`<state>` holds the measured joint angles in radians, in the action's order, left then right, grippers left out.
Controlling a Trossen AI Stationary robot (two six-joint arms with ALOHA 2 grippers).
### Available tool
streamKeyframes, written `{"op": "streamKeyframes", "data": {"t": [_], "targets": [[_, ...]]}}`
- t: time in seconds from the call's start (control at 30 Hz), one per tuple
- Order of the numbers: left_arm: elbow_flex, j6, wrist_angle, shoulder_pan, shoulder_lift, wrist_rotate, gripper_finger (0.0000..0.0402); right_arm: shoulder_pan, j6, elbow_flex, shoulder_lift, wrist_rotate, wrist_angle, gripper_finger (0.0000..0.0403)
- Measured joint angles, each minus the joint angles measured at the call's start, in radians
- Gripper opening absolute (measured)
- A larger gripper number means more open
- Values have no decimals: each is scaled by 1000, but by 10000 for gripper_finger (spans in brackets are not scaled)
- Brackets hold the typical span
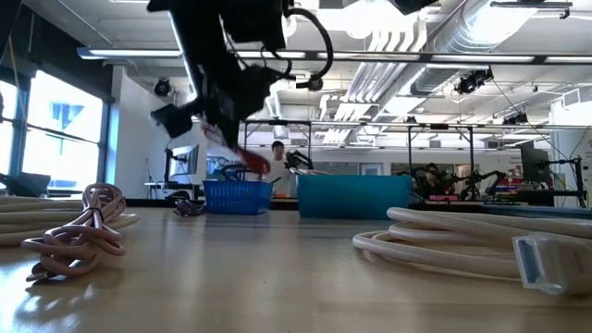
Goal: Pick & Place USB Port
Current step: Put the orange charger cable into the blue bin
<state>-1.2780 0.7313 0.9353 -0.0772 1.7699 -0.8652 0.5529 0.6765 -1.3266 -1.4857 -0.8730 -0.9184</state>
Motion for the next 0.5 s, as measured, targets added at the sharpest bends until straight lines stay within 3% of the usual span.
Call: {"op": "streamKeyframes", "data": {"t": [0.27,0.5], "targets": [[-121,42,232,91,0,-188,11,0,0,0,0,0,-11,134],[-136,298,267,238,-1,-186,11,0,0,0,0,8,-13,134]]}}
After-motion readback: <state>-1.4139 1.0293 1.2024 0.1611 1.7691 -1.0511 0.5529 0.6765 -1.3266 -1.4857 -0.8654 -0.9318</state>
